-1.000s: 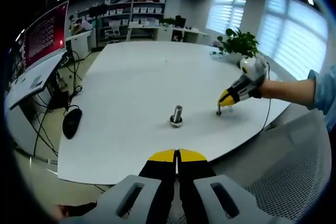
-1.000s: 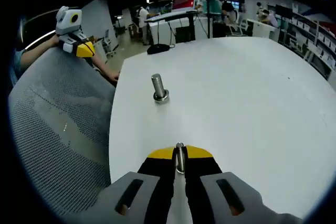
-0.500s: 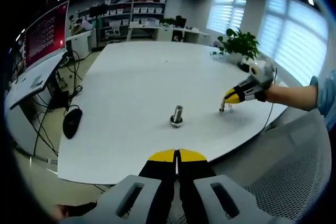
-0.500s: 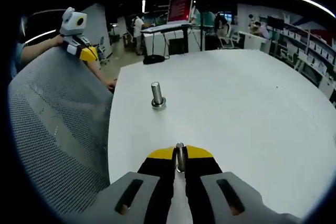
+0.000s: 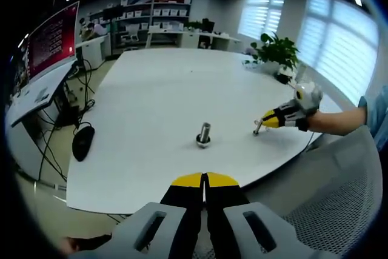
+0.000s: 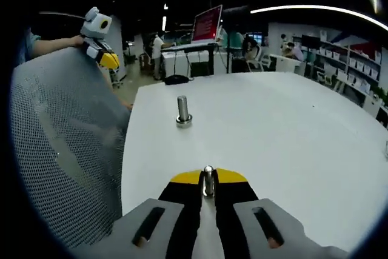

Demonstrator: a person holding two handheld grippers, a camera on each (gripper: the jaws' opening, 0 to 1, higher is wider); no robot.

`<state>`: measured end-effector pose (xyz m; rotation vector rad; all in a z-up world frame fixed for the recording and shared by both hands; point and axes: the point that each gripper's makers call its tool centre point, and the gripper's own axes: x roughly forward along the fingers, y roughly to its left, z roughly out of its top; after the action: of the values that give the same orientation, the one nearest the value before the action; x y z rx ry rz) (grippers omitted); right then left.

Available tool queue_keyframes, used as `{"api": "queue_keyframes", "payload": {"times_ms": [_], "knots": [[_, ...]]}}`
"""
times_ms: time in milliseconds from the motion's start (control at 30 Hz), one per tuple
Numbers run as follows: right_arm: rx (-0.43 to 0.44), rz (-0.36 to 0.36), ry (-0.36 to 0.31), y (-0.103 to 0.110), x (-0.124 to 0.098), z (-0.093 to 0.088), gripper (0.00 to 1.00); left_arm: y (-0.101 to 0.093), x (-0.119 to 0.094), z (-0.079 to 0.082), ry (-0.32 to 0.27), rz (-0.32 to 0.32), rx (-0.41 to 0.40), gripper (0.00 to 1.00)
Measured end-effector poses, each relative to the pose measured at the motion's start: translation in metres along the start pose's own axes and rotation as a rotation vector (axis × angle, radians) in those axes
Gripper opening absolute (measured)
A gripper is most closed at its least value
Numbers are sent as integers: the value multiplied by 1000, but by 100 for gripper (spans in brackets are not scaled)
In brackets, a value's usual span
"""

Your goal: Place the washer onto the threaded stud by aligning its center hole with the stud, sliding it down to the base, and recovering from edge contact or off-axis alignment until the washer reaches the visible bottom stop.

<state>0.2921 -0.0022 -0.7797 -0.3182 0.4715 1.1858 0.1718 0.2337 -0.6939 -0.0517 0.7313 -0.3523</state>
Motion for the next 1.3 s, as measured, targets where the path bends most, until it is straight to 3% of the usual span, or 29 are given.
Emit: {"api": "queue_keyframes", "payload": {"times_ms": [33, 100, 333, 400, 467, 600, 633, 800, 1100, 1300], "knots": [[11, 12, 35, 1, -1, -4, 13, 0, 0, 0, 1, 1, 0, 0], [28, 0, 43, -1, -3, -2, 25, 0, 0, -1, 7, 2, 1, 0], [-93, 36, 122, -10, -24, 2, 26, 1, 0, -2, 8, 10, -7, 0], [-136, 61, 231, -16, -31, -11, 26, -2, -1, 2, -9, -6, 9, 0], [-154, 120, 275, -12, -34, -17, 26, -1, -1, 2, -9, -1, 6, 0], [-148, 157, 382, -17, -40, -33, 26, -1, -1, 1, -7, 0, 3, 0], [-170, 159, 441, -22, -41, -43, 26, -1, -1, 3, -16, -1, -2, 0], [-229, 190, 586, -28, -42, -65, 24, -1, -1, 2, -14, 0, 0, 0], [-261, 216, 677, -27, -26, -79, 23, -1, -1, 3, -18, 0, -3, 0], [-238, 213, 702, -29, -22, -84, 20, -1, -1, 4, -23, -2, -3, 0]]}}
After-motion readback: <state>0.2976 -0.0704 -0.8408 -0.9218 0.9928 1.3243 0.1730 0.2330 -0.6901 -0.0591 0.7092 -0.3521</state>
